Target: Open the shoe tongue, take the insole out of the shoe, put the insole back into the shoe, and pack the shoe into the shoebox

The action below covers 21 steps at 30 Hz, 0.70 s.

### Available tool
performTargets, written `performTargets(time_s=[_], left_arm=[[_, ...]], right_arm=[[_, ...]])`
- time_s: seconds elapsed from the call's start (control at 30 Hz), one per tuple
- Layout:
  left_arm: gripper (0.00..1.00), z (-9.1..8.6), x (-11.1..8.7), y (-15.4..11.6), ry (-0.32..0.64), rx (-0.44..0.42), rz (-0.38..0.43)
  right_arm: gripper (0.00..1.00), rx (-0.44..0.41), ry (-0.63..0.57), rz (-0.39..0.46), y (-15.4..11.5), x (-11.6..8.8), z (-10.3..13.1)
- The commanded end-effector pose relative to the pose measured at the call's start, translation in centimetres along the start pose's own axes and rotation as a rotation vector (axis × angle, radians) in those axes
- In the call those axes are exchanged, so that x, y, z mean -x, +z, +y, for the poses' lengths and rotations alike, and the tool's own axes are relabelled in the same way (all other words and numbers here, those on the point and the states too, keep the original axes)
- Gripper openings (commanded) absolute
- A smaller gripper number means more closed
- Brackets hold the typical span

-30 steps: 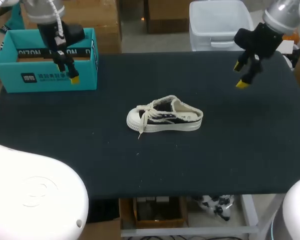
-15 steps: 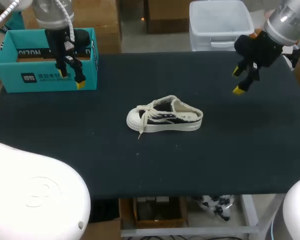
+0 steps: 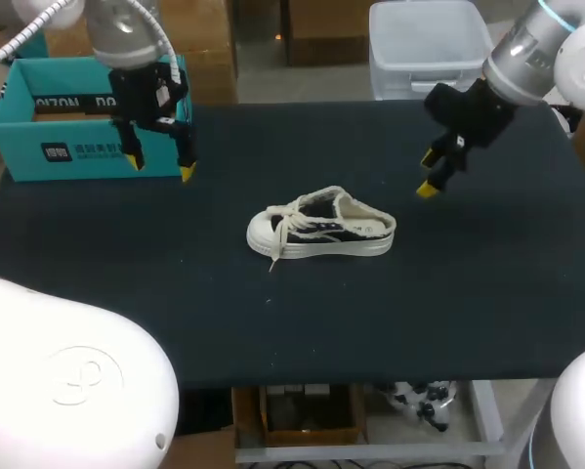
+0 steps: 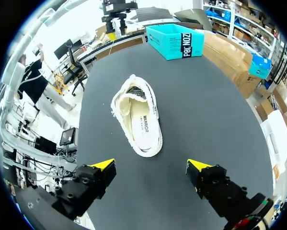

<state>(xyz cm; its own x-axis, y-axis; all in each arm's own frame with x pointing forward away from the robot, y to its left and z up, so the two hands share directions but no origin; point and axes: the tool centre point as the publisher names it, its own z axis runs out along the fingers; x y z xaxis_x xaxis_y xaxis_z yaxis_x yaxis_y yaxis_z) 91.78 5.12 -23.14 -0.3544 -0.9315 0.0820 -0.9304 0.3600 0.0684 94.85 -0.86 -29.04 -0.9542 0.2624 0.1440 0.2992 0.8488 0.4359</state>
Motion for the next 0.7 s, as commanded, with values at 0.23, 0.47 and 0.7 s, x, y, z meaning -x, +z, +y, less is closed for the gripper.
performTargets(time_s=[0.23,0.47,0.7], left_arm=[[1.0,1.1,-3.4,1.9,-0.211,-0.054,0.021],[1.0,1.9,-6.0,2.4,-0.168,-0.052,0.034],[1.0,2.2,-7.6,2.5,-0.152,-0.046,0.04]], right_arm=[[1.0,0.099,0.026,-0.06,4.6,-2.5,-0.1],[1.0,0.169,-0.005,-0.099,6.6,-3.3,-0.9],[1.0,0.232,-0.015,-0.111,8.2,-2.2,-0.9]])
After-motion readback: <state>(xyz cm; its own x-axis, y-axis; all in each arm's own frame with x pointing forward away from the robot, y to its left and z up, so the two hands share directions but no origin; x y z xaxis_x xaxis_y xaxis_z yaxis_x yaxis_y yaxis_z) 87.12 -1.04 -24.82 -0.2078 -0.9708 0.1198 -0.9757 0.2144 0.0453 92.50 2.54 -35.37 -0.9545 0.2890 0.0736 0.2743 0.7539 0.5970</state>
